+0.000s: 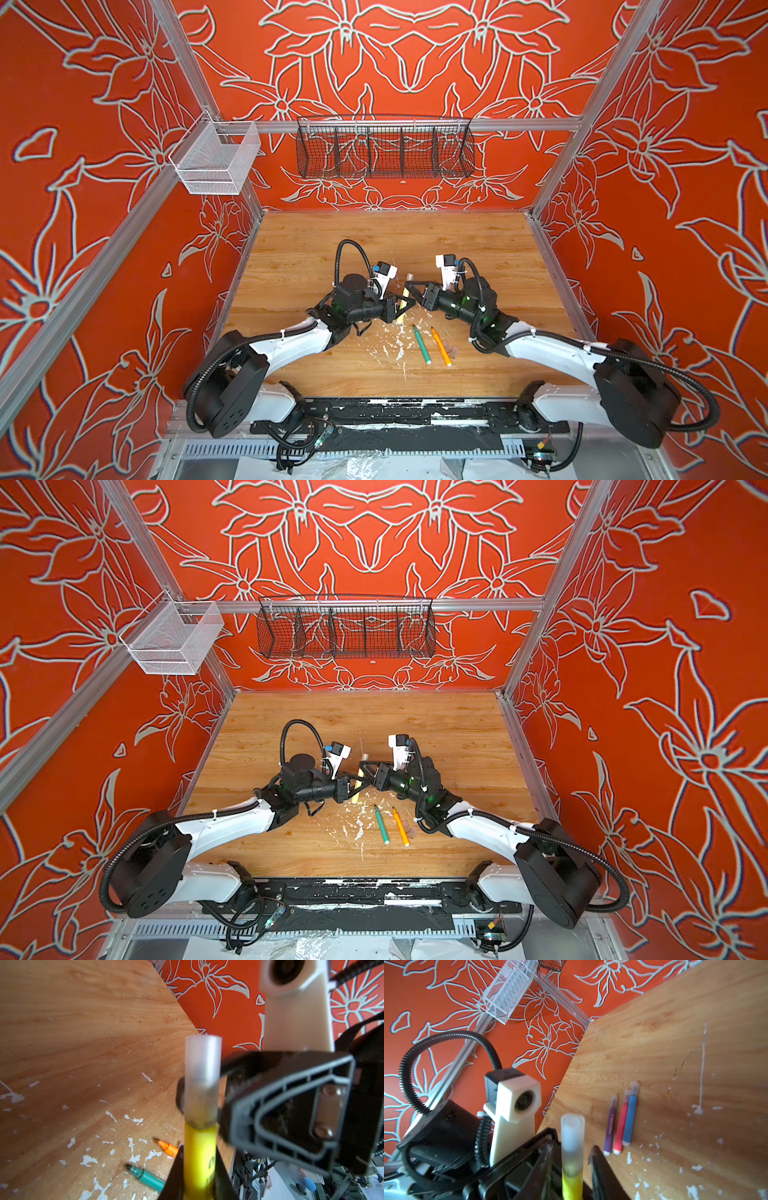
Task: Insert the pens into the pen caps
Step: 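Push the cap down over the yellow marker with the right gripper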
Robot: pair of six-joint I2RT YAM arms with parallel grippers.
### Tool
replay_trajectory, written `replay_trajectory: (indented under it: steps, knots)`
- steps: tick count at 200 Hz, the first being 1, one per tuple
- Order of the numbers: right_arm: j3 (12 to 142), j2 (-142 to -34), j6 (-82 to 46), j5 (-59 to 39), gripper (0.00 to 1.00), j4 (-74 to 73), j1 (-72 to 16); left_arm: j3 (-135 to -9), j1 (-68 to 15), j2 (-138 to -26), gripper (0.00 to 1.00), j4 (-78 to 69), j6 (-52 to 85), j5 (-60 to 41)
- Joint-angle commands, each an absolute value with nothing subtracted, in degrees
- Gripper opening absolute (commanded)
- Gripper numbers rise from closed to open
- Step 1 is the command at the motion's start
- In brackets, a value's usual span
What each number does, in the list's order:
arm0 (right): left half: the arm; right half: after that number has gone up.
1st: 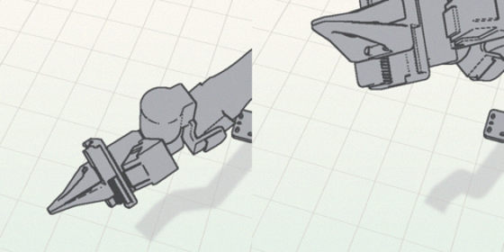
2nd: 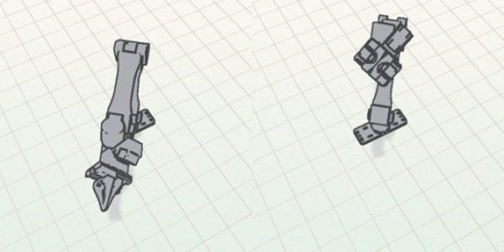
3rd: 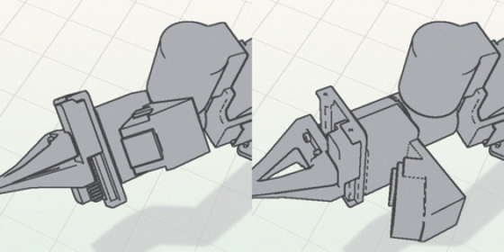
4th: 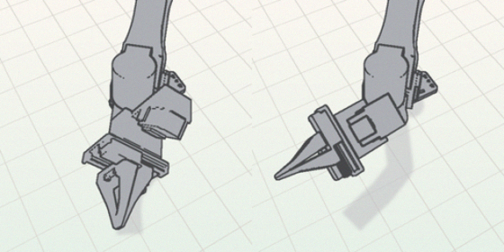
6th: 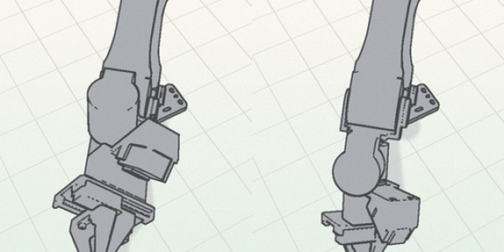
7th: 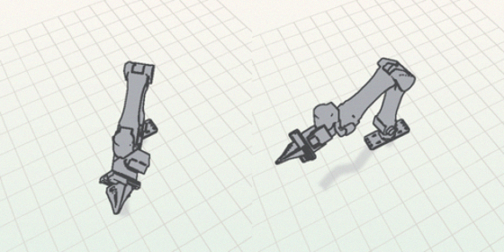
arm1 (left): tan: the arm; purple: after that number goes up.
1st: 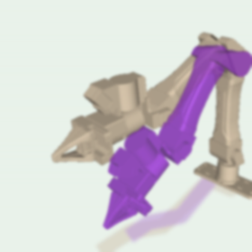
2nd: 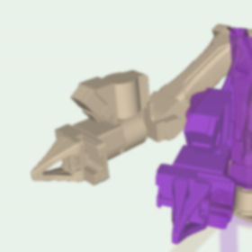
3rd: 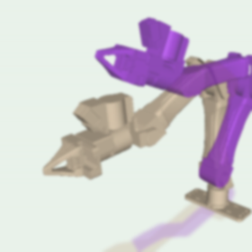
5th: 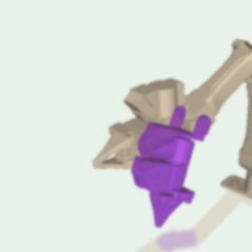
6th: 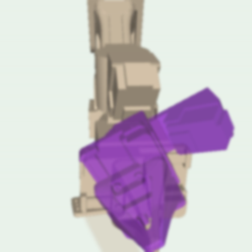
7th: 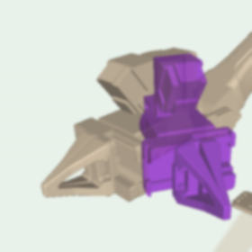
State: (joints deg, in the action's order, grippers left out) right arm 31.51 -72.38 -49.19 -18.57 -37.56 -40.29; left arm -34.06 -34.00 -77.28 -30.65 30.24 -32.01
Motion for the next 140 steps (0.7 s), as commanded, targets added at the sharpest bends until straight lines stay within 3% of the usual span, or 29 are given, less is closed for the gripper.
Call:
replay_trajectory:
  steps: [1, 40, 83, 140]
  knots:
    - [30.4, -68.8, -48.5, -18.1, 0.47, -35.1, -40.4, -35.0, -33.6, -76.2, 0.00, -33.1, 28.9, -31.2]
    - [29.4, -61.1, -46.6, -15.3, 0.57, -30.0, -38.3, -35.8, -34.6, -76.8, 0.00, -31.0, 27.1, -30.8]
    - [28.2, -53.8, -44.0, -10.7, 0.52, -25.5, -37.7, -38.1, -38.8, -76.4, 0.00, -25.1, 21.2, -25.4]
    - [30.5, -52.4, -43.2, -8.3, 0.49, -19.4, -37.7, -40.5, -46.3, -75.8, 0.00, -20.2, 14.9, -18.1]
